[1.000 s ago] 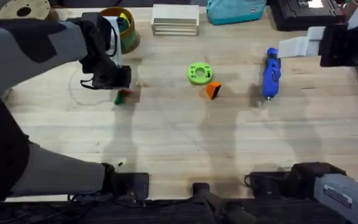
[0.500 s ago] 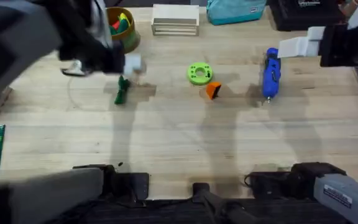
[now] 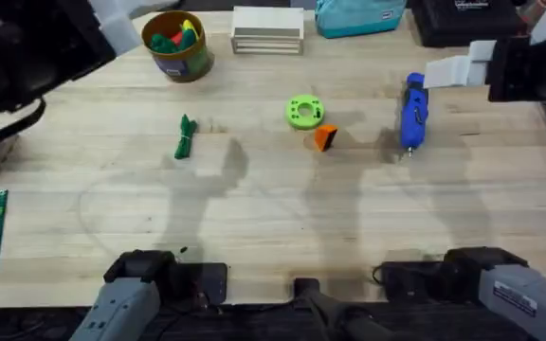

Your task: Pick up the gripper from the table and insert it into the empty holder that is missing its gripper. Then pick up a screw, insert it into the mounting hole, and use the screwdriver to tighten it. Finally, clean up the table by picking up the vegetable and placing it into the bucket.

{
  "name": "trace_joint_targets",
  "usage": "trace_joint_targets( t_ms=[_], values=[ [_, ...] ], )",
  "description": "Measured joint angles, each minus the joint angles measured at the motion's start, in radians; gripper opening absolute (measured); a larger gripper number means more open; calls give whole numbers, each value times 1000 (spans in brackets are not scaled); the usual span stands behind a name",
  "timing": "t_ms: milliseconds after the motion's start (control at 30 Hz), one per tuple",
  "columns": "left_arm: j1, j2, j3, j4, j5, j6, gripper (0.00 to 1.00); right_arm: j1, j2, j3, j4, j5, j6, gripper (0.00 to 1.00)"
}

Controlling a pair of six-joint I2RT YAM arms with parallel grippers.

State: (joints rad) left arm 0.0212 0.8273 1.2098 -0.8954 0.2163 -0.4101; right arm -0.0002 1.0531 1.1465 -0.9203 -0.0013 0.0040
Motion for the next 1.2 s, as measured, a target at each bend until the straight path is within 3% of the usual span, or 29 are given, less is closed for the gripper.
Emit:
trace_joint_targets(
  t_ms=[133, 233, 300, 333, 367, 400, 467, 500, 633, 933, 967, 1100, 1133, 1200],
  values=[
    [0, -13, -1, -9, -1, 7, 985, 0, 0, 0, 0, 0, 0, 990],
    [0, -105, -155, 120, 0, 14, 985, 0, 0, 0, 0, 0, 0, 991],
    [0, -193, -278, 217, 2, 16, 985, 0, 0, 0, 0, 0, 0, 991],
    [0, -343, -474, 379, 7, 17, 985, 0, 0, 0, 0, 0, 0, 991],
    [0, -391, -538, 433, 9, 18, 985, 0, 0, 0, 0, 0, 0, 991],
    [0, -489, -704, 578, 15, 17, 985, 0, 0, 0, 0, 0, 0, 991],
    [0, -532, -799, 660, 19, 17, 985, 0, 0, 0, 0, 0, 0, 991],
    [0, -588, -920, 738, 21, 18, 985, 0, 0, 0, 0, 0, 0, 991],
    [0, -673, -1035, 770, 32, 42, 985, 0, 0, 0, 0, 0, 0, 991],
    [0, -823, -1147, 754, 153, 217, 985, 0, 0, 0, 0, 0, 0, 991],
    [0, -820, -1165, 757, 204, 257, 985, 0, 0, 0, 0, 0, 0, 991],
    [0, -821, -1165, 758, 277, 307, 985, 0, 0, 0, 0, 0, 0, 991],
    [0, -821, -1165, 758, 360, 336, 985, 0, 0, 0, 0, 0, 0, 990],
    [0, -821, -1165, 758, 413, 344, 985, 0, 0, 0, 0, 0, 0, 990]
  ],
)
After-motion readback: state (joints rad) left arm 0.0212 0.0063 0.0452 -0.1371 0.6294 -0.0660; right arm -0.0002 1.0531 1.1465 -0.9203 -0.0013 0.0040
